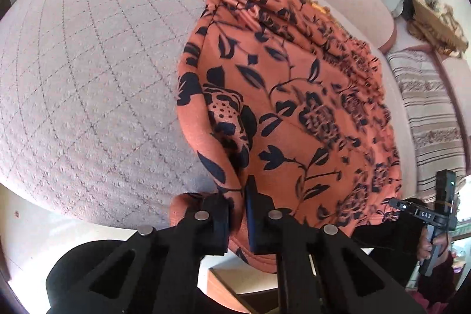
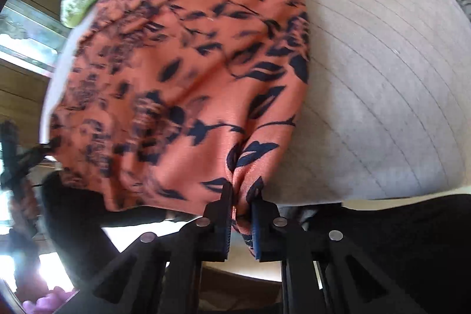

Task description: Fold small clothes

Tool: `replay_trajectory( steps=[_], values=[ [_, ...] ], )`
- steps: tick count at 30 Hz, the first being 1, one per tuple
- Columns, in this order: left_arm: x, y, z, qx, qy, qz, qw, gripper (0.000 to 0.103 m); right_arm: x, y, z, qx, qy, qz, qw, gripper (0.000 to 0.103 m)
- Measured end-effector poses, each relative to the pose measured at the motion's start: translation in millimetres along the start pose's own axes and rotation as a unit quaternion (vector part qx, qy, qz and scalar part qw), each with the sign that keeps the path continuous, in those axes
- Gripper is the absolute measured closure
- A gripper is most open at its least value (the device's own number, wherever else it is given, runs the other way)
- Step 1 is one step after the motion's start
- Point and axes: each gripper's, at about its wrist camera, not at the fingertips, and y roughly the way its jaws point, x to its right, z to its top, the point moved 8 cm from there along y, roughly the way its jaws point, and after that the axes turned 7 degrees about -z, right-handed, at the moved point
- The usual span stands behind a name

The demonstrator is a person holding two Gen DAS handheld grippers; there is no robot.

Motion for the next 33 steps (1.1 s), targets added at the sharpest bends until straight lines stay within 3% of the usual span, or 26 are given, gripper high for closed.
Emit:
replay_trajectory(
  steps=[4, 8, 12, 15, 17, 20, 22, 23, 24, 26, 28, 30, 32, 33],
  values=[
    [9, -20, 17, 0.014, 0.003, -0.035, 0.9993, 0.095, -4, -19, 24, 0.019, 0.041, 0.090, 0.995, 0.092],
    [19, -41, 60, 0.032, 0.007, -0.052, 0.9981, 0.095, -1, -44, 67, 0.069, 0.083, 0.157, 0.982, 0.092],
    [21, -55, 126, 0.055, 0.010, -0.046, 0.9974, 0.095, 10, -68, 137, 0.133, 0.112, 0.167, 0.970, 0.092],
    [21, -49, 195, 0.072, 0.005, -0.028, 0.9970, 0.095, 22, -70, 212, 0.171, 0.147, 0.167, 0.960, 0.092],
    [16, -35, 242, 0.082, -0.011, -0.016, 0.9965, 0.095, 25, -64, 262, 0.195, 0.170, 0.159, 0.953, 0.092],
    [-6, -1, 280, 0.083, -0.058, 0.021, 0.9947, 0.092, 44, -40, 322, 0.200, 0.235, 0.164, 0.937, 0.086],
    [-26, 17, 289, 0.103, -0.094, 0.053, 0.9889, 0.091, 57, -18, 346, 0.202, 0.264, 0.137, 0.933, 0.066],
    [-30, 20, 291, 0.119, -0.101, 0.065, 0.9856, 0.090, 64, -7, 353, 0.203, 0.279, 0.136, 0.929, 0.034],
    [-32, 20, 289, 0.136, -0.104, 0.071, 0.9826, 0.090, 70, 1, 356, 0.203, 0.291, 0.140, 0.924, 0.016],
    [-30, 13, 280, 0.176, -0.107, 0.063, 0.9765, 0.090, 86, 6, 352, 0.219, 0.323, 0.150, 0.908, 0.016],
    [-18, -4, 265, 0.228, -0.104, 0.052, 0.9667, 0.083, 91, -3, 344, 0.253, 0.321, 0.165, 0.898, 0.017],
    [-3, -20, 246, 0.275, -0.091, 0.060, 0.9553, 0.052, 89, -16, 333, 0.277, 0.292, 0.147, 0.903, 0.018],
    [7, -31, 227, 0.322, -0.098, 0.088, 0.9374, 0.033, 72, -32, 327, 0.297, 0.241, 0.128, 0.915, 0.018],
    [7, -32, 220, 0.331, -0.107, 0.097, 0.9326, 0.032, 57, -38, 325, 0.302, 0.212, 0.121, 0.921, 0.019]
  ],
)
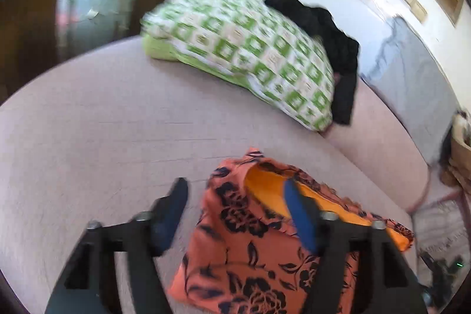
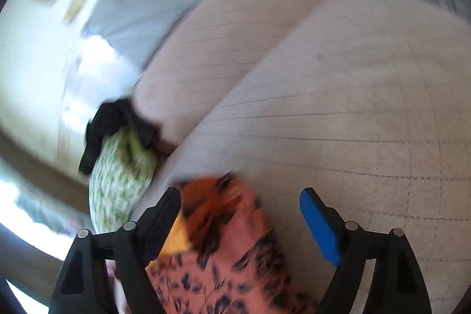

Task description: Fold small clothes

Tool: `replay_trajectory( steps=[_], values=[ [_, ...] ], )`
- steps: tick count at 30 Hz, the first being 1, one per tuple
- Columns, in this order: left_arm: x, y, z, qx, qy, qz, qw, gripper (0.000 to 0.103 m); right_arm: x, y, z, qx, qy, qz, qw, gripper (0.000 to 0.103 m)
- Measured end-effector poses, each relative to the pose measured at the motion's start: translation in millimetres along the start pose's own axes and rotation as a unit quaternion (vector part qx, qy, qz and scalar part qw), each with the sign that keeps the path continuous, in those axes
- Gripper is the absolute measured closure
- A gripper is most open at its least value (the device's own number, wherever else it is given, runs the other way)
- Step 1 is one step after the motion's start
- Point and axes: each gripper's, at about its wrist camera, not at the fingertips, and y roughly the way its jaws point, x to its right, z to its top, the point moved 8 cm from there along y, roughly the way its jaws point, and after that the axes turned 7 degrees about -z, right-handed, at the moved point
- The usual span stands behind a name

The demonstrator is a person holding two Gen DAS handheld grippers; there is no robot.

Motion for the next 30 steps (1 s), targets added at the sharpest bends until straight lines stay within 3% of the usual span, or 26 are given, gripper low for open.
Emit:
replay_trajectory(
  steps=[3, 5, 7, 12, 15, 19, 23, 25, 30],
  values=[
    [-8, 3, -15, -0.019, -0.014, 0.032, 0.9992, 0.032, -50, 0, -32, -0.045, -0.102, 0.010, 0.994, 0.024],
    [-16, 8, -18, -0.045, -0.017, 0.060, 0.9970, 0.032, -95, 13, -72, -0.093, -0.174, 0.024, 0.980, 0.027],
    [-30, 7, -17, -0.045, -0.036, 0.070, 0.9959, 0.032, -137, 30, -115, -0.132, -0.237, 0.038, 0.962, 0.033],
    [-56, 18, -9, -0.054, -0.063, 0.087, 0.9927, 0.032, -206, 85, -206, -0.204, -0.329, 0.044, 0.921, 0.061],
    [-69, 29, -5, -0.054, -0.097, 0.093, 0.9895, 0.032, -237, 124, -235, -0.229, -0.344, 0.039, 0.910, 0.062],
    [-72, 35, 8, -0.052, -0.115, 0.079, 0.9888, 0.033, -284, 175, -219, -0.182, -0.353, 0.017, 0.918, 0.062],
    [-67, 41, 15, -0.057, -0.097, 0.072, 0.9911, 0.032, -296, 213, -148, -0.112, -0.257, 0.002, 0.960, 0.062],
    [-60, 47, 13, -0.069, -0.089, 0.061, 0.9918, 0.033, -285, 209, -112, -0.083, -0.219, -0.011, 0.972, 0.062],
    [-24, 55, 1, -0.104, -0.024, 0.029, 0.9939, 0.032, -231, 160, -71, -0.077, -0.226, -0.013, 0.971, 0.061]
  ],
)
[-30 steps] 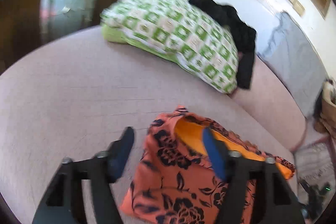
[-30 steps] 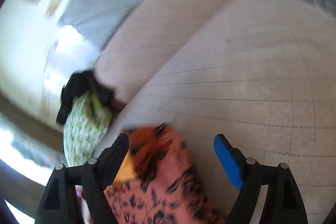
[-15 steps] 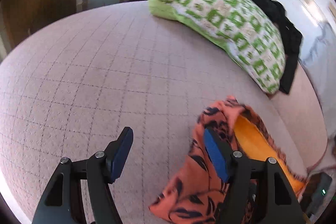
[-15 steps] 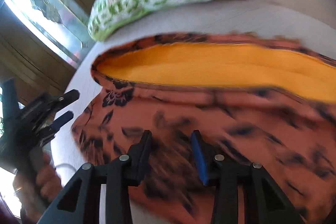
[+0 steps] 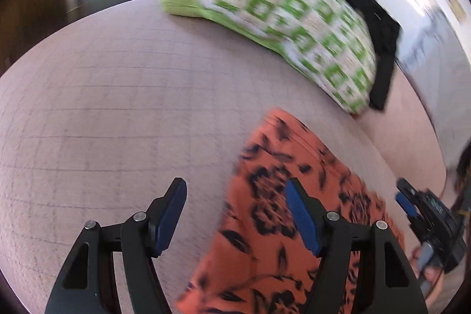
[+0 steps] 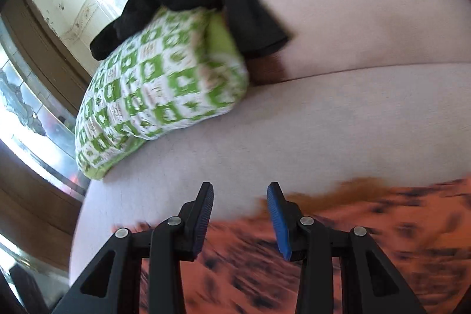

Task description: Fold small clothes

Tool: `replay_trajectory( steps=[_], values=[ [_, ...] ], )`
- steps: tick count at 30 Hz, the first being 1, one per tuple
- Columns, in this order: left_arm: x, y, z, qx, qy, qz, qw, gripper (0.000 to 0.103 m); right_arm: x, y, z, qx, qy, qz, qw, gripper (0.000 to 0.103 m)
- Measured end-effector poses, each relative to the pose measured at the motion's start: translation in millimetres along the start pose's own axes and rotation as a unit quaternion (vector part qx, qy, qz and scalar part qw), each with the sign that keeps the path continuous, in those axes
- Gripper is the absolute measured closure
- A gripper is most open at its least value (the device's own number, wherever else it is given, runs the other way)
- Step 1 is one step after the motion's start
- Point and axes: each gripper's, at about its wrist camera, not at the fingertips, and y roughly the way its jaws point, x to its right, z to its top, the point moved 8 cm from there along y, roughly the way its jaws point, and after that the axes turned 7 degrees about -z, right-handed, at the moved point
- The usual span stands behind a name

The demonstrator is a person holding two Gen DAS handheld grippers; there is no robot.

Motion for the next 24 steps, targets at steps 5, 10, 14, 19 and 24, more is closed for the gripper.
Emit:
replay_trajectory(
  steps=[5, 10, 14, 19, 24],
  values=[
    [44, 0, -21, -0.007, 0.092, 0.006, 0.9957, 0.032, 100, -70, -37, 0.003, 0.002, -0.072, 0.997, 0.061],
    [37, 19, -45, -0.059, 0.097, 0.067, 0.9913, 0.032, 194, -118, -96, -0.026, 0.060, -0.116, 0.991, 0.060],
    [32, 37, -60, -0.076, 0.147, 0.148, 0.9751, 0.026, 222, -119, -134, -0.053, 0.061, -0.122, 0.989, 0.059],
    [42, 15, -59, -0.062, 0.134, 0.120, 0.9818, 0.026, 213, -133, -123, -0.028, 0.068, -0.104, 0.992, 0.058],
    [40, -24, -60, -0.029, 0.106, 0.095, 0.9894, 0.026, 185, -141, -115, -0.019, 0.066, -0.044, 0.997, 0.058]
  ],
)
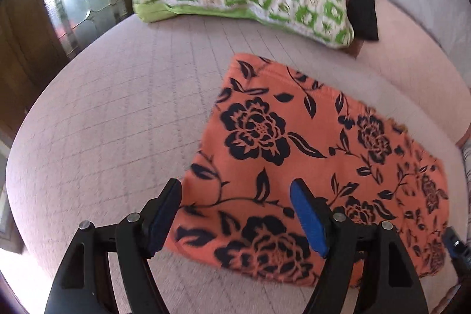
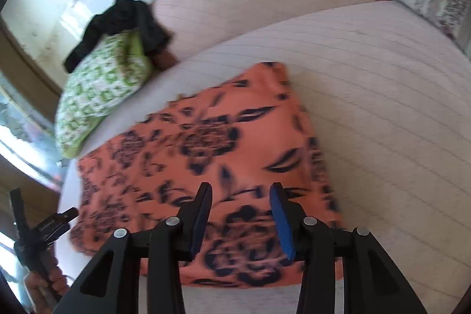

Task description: Fold small clothes

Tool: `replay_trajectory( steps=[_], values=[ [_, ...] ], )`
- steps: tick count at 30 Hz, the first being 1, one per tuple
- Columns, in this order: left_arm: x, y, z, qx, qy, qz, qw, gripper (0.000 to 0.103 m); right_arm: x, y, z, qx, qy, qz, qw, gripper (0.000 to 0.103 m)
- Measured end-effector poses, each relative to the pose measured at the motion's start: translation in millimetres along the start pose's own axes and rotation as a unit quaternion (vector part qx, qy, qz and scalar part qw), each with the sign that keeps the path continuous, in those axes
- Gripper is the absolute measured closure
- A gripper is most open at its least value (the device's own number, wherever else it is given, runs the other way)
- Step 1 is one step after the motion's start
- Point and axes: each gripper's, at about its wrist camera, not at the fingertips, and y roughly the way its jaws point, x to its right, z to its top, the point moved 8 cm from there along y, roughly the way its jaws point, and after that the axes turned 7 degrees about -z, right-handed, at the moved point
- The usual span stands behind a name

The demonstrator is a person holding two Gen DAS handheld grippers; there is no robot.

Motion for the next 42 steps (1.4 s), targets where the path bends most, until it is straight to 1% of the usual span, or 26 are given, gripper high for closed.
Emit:
replay_trajectory(
  steps=[2, 4, 6, 8, 10, 12, 14, 16, 17, 21, 24, 28, 33, 35, 38, 42],
  values=[
    [-4, -5, -6, -0.004, -0.018, -0.010, 0.9998, 0.026, -15, -1, -7, -0.006, -0.016, 0.016, 1.000, 0.058],
    [-10, -7, -16, -0.012, -0.032, -0.011, 0.9994, 0.026, -26, 0, -17, -0.021, -0.025, 0.032, 0.999, 0.058],
    [-15, -6, -31, -0.023, -0.034, 0.000, 0.9992, 0.026, -37, 2, -30, -0.034, -0.033, 0.041, 0.998, 0.058],
    [-18, 3, -42, -0.043, -0.024, 0.016, 0.9987, 0.026, -47, 10, -46, -0.047, -0.047, 0.044, 0.997, 0.058],
    [-23, 20, -47, -0.069, -0.017, 0.028, 0.9971, 0.025, -53, 19, -60, -0.067, -0.067, 0.034, 0.995, 0.058],
    [-27, 31, -49, -0.082, -0.025, 0.026, 0.9960, 0.019, -53, 31, -72, -0.091, -0.087, 0.011, 0.992, 0.057],
    [-30, 28, -48, -0.078, -0.038, 0.019, 0.9960, 0.018, -56, 27, -74, -0.079, -0.101, 0.001, 0.992, 0.057],
    [-30, 20, -48, -0.066, -0.037, 0.017, 0.9970, 0.018, -56, 21, -77, -0.091, -0.094, 0.006, 0.991, 0.056],
    [-32, 13, -49, -0.060, -0.034, 0.028, 0.9972, 0.018, -54, 16, -77, -0.092, -0.083, 0.015, 0.992, 0.054],
    [-25, -16, -47, -0.007, -0.014, 0.033, 0.9993, 0.019, -44, 1, -77, -0.089, -0.031, 0.047, 0.994, 0.053],
    [-17, -35, -43, 0.030, -0.001, 0.035, 0.9989, 0.019, -43, -18, -74, -0.061, -0.031, 0.047, 0.997, 0.052],
    [-3, -54, -38, 0.066, 0.026, 0.039, 0.9967, 0.019, -51, -38, -72, -0.028, -0.044, 0.052, 0.997, 0.049],
    [10, -74, -34, 0.098, 0.062, 0.034, 0.9927, 0.019, -56, -41, -68, -0.016, -0.050, 0.055, 0.997, 0.049],
    [16, -70, -27, 0.106, 0.073, 0.035, 0.9910, 0.019, -58, -39, -68, -0.017, -0.051, 0.054, 0.997, 0.049],
    [20, -70, -23, 0.113, 0.090, 0.041, 0.9887, 0.019, -60, -34, -68, -0.020, -0.053, 0.054, 0.997, 0.049],
    [21, -70, -21, 0.117, 0.097, 0.047, 0.9873, 0.019, -64, -27, -67, -0.022, -0.057, 0.052, 0.997, 0.049]
  ],
)
